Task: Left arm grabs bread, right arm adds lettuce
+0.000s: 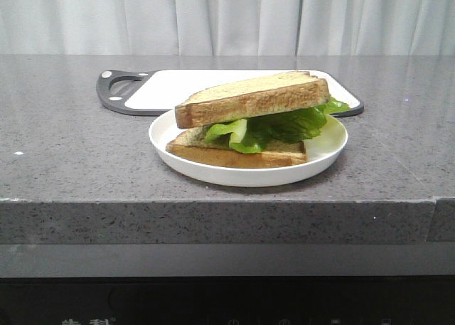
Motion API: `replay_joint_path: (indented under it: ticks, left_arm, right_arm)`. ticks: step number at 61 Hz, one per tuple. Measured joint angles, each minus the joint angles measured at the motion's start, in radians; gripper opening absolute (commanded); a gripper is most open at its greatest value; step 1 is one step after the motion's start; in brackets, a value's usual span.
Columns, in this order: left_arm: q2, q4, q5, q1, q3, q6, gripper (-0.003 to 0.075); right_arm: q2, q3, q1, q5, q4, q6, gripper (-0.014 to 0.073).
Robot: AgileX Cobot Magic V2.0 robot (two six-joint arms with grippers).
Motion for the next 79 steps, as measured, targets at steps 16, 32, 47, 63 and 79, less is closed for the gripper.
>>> replay_joint_path:
  ticks: [16,32,47,63,79]
  left_arm:
    - [-0.332,-0.026,-0.031,0.000,0.214,-0.003,-0.0020]
    - [-0.481,-0.158,-0.027,0.000,0.349,-0.003,-0.0019]
    - [-0.486,-0.171,-0.025,0.000,0.364,-0.003,-0.0019]
    - [-0.486,-0.172,-0.025,0.000,0.364,-0.003,-0.0019]
    - [-0.486,-0.174,-0.025,0.000,0.364,-0.003,-0.0019]
  right_arm:
    - [0.000,0.000,0.000,0.000,0.000,0.000,-0.0058]
    - [0.000,0.000,0.000,0.000,0.000,0.000,-0.0058]
    - [0.000,0.000,0.000,0.000,0.000,0.000,-0.0058]
    - [0.000,0.000,0.000,0.000,0.000,0.000,-0.0058]
    - [0.000,0.000,0.000,0.000,0.000,0.000,-0.0058]
